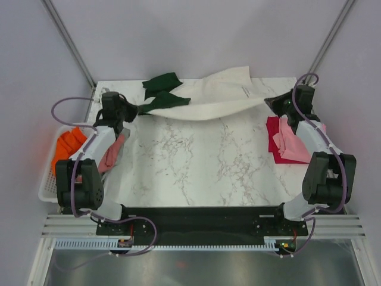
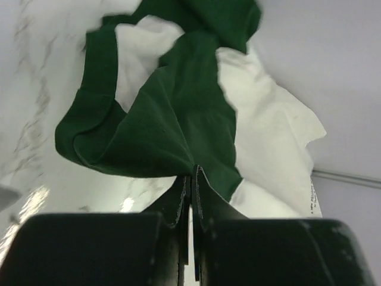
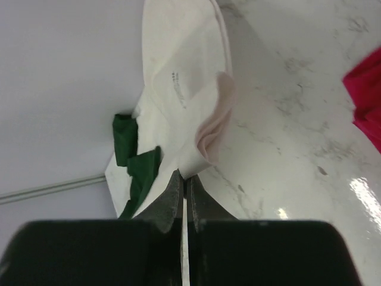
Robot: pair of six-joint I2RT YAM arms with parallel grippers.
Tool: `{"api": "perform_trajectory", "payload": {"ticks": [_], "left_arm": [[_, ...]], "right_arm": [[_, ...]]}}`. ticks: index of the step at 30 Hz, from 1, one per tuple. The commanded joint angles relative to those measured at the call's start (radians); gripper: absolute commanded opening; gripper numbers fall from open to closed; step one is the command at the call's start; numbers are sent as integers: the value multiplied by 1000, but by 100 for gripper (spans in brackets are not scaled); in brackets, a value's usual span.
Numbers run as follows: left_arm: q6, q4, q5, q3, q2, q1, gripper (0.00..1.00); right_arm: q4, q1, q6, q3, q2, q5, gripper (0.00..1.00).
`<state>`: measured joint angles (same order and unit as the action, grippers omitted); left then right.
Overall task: Fold and stack the t-shirts
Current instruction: Fold the tshirt
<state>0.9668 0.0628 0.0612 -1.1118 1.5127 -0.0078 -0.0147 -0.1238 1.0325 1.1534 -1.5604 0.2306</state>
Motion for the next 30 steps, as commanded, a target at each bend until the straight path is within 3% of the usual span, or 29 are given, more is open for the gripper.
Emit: {"api": "perform_trajectory", "payload": {"ticks": [1,8,16,21,30], "left_arm": [[20,-245,20,150,-132,6,2],[4,-247,28,433,-304,5,2],[-42,-2,36,612,-584,6,2],[-43,164,12,678,-794,6,2],[-65,384,42,733,-947,6,2]], "right_arm": [[133,-7,-31,-114,20,18,0],[151,-14,-89,-394,159,-5,0],[-25,-14,-137,-673,508,-77,0],[-227,-14,-181,-725,746,-128,2],[-470,-16,-203,-787,1005,-185,12]]}}
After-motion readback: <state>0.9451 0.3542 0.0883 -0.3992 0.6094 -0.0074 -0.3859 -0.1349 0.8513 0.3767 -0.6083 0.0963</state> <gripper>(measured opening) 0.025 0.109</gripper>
